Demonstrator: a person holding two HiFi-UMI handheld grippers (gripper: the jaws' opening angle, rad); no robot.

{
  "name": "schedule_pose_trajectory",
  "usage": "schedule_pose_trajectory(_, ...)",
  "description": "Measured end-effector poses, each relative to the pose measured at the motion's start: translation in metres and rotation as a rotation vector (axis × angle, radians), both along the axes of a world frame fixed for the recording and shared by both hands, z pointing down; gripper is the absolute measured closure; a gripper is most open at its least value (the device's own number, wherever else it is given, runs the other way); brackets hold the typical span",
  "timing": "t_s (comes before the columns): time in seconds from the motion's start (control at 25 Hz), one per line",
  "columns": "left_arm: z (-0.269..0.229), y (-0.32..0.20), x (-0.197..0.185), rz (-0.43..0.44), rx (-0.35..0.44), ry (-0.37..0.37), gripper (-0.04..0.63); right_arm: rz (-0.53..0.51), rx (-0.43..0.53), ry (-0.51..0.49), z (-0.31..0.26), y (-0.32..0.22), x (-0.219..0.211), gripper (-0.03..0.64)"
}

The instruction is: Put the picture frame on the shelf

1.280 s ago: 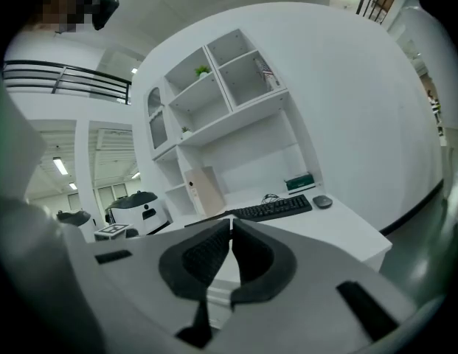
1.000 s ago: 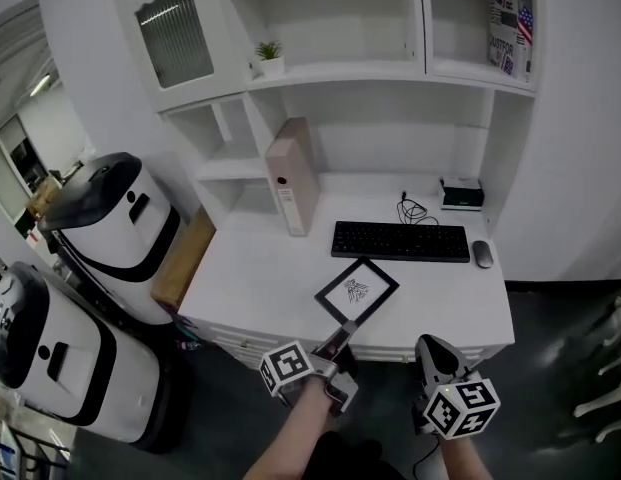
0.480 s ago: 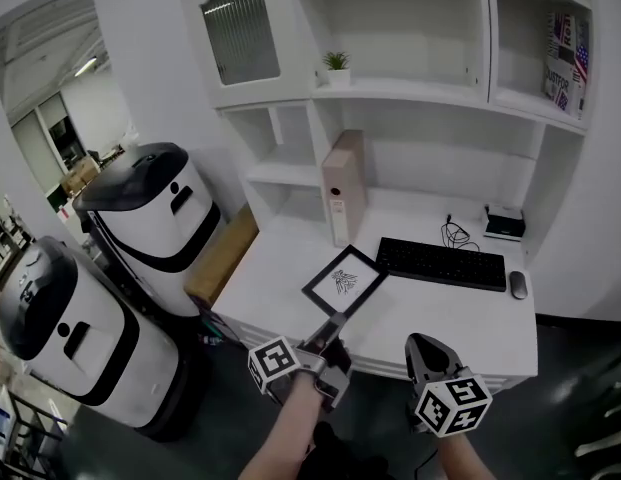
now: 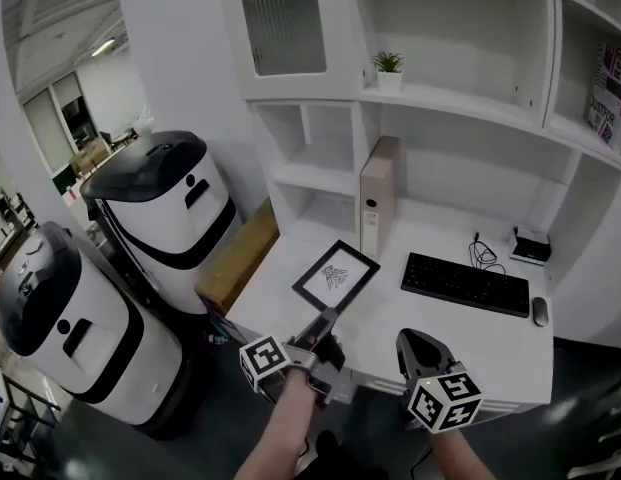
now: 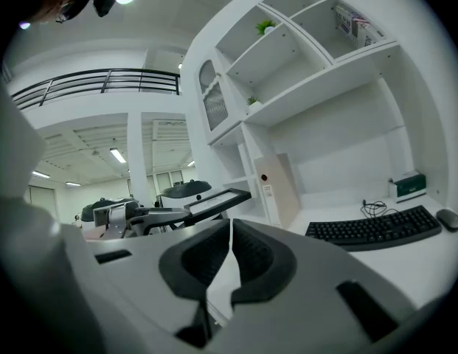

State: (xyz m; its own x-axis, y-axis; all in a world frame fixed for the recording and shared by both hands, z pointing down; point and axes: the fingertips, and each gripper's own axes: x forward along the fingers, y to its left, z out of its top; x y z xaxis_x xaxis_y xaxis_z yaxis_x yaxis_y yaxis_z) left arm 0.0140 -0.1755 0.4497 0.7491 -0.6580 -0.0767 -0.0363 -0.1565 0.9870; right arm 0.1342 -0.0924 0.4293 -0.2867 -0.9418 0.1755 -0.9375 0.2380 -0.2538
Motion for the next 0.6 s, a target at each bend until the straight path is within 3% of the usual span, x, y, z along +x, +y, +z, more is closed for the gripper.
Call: schedule_pose_trajectory(0.6, -0.02, -0.107, -0.073, -0.052, -0.009, 0.066, 0.534, -0.046, 0.002, 0.036, -0.005, -0.108, -0.072, 0.615)
